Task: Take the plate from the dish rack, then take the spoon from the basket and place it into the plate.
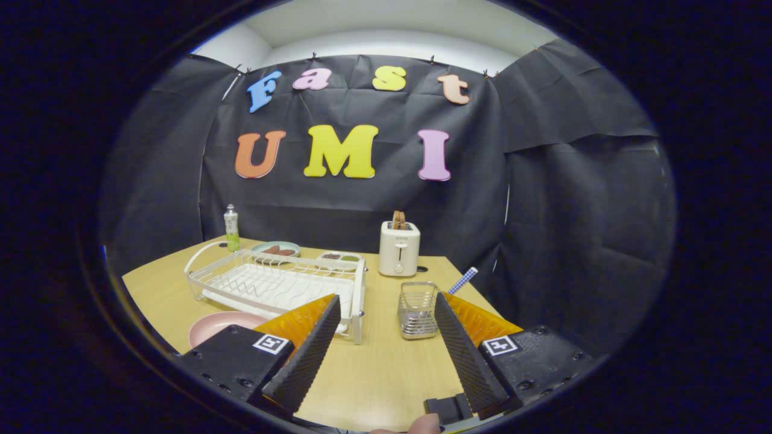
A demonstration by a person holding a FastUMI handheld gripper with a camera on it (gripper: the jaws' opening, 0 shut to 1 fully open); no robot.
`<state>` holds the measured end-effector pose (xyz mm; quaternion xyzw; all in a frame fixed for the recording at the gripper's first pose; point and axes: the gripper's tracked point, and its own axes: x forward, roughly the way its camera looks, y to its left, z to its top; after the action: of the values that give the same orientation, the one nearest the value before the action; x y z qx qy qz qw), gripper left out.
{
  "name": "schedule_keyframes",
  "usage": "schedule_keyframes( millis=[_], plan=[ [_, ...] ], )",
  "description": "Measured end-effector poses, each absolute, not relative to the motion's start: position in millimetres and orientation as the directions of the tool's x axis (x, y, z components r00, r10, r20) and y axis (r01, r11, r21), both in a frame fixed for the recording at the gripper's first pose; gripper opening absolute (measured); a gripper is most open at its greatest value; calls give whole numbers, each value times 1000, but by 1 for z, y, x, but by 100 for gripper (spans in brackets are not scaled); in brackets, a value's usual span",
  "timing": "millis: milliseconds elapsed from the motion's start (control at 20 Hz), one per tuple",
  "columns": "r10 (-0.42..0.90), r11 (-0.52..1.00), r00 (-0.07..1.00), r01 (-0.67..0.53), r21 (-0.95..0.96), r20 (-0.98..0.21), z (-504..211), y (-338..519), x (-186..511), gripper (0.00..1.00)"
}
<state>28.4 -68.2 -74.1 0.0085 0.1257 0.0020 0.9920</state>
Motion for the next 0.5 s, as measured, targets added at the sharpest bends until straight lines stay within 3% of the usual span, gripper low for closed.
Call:
schedule_keyframes(
  millis=[150,350,500],
  plan=[
    [-72,997,985,72,-4,-157,-74,-107,33,100],
    [-76,997,983,76,-8,-166,-92,-128,52,100],
    [-43,993,976,65,97,-214,-108,-140,80,100]
  ],
)
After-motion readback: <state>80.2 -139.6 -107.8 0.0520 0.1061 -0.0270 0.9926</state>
